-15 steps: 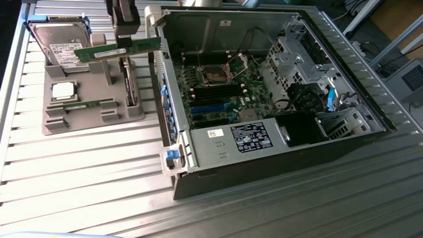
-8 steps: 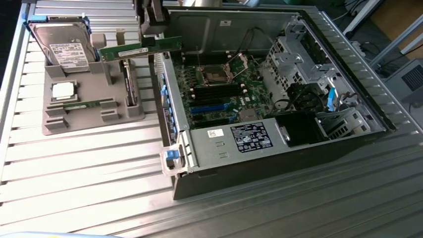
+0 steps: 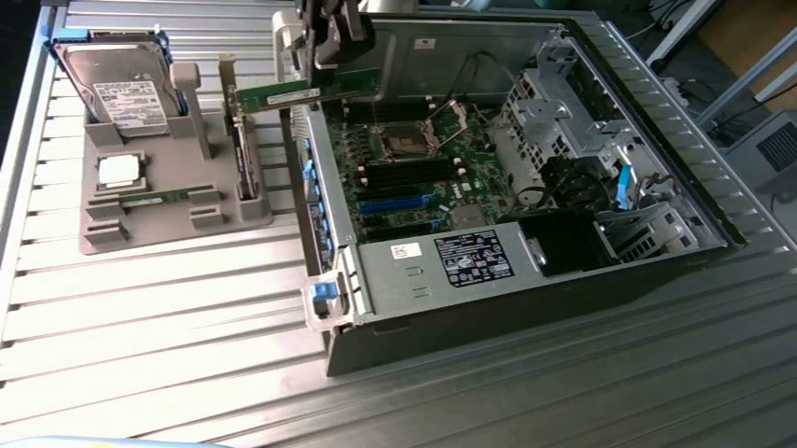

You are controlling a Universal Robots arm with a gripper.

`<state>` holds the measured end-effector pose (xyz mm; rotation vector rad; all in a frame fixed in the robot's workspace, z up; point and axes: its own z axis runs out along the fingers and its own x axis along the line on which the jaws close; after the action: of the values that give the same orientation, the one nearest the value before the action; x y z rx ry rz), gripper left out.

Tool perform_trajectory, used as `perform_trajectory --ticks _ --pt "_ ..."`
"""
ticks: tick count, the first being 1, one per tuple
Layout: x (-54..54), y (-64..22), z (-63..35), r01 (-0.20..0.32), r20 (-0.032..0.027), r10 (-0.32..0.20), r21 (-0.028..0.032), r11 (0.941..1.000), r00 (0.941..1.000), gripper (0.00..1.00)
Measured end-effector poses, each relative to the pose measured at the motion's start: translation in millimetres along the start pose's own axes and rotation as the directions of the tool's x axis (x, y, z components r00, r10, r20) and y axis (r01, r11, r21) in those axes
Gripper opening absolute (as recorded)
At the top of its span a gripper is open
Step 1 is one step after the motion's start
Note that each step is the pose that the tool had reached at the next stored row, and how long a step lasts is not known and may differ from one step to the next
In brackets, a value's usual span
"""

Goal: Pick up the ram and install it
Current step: 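Pick up the ram and move it above insertion slot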

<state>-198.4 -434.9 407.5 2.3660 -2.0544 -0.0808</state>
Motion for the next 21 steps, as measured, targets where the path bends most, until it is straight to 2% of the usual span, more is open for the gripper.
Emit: perform_trajectory --ticks 4,9,13,17,21 --pt "2.8 -19.7 -0.8 0.0 0.0 0.0 0.0001 1.0 1.0 0.13" --pt "7.2 -50.8 -2.2 0.0 -0.0002 0.0 0.0 1.0 1.0 0.13" --pt "9.0 -63.5 -2.7 0.0 -0.0002 0.0 0.0001 1.0 1.0 0.13" --pt "11.7 -83.0 -3.6 0.0 -0.0003 0.0 0.0 1.0 1.0 0.13" --pt "13.4 -95.2 -4.2 0.0 -0.0005 0.0 0.0 1.0 1.0 0.13"
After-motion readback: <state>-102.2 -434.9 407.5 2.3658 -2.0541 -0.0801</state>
